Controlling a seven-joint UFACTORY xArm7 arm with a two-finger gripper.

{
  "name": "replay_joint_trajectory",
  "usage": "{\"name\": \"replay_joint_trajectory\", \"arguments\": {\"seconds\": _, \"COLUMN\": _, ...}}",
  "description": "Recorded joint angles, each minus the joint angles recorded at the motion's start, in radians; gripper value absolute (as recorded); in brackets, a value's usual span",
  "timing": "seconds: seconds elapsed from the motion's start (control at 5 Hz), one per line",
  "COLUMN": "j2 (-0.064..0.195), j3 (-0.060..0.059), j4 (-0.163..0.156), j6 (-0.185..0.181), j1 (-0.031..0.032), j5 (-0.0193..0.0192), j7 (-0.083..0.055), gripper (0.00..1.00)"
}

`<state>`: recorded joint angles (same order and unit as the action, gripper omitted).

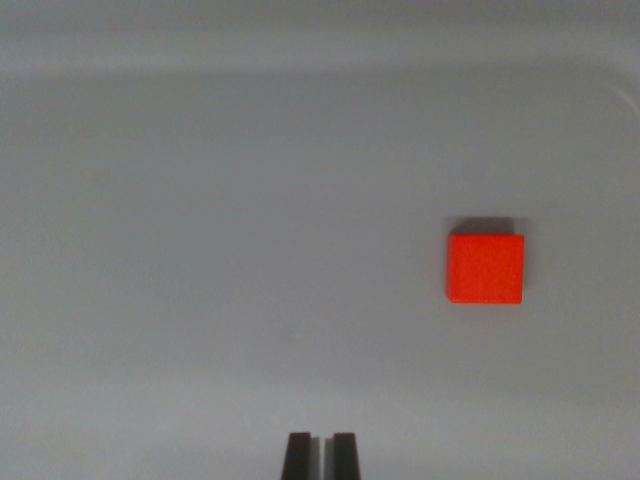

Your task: Reach red block

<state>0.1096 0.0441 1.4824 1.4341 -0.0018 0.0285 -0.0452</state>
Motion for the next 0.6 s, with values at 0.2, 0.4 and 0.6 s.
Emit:
{"name": "replay_joint_trajectory", "arguments": {"seconds": 0.2, "j2": 0.024, "j3": 0.005, "j4": -0.018, "j6": -0.041, "j1": -0.0063, "j5": -0.0014, "j7": -0.002, "gripper": 0.0}}
{"name": "replay_joint_trajectory", "arguments": {"seconds": 0.4, "j2": 0.024, "j3": 0.005, "j4": -0.018, "j6": -0.041, "j1": -0.0063, "j5": -0.0014, "j7": -0.002, "gripper": 0.0}}
{"name": "replay_joint_trajectory", "arguments": {"seconds": 0.6, "j2": 0.048, "j3": 0.01, "j4": -0.037, "j6": -0.083, "j1": -0.0126, "j5": -0.0027, "j7": -0.005, "gripper": 0.0}}
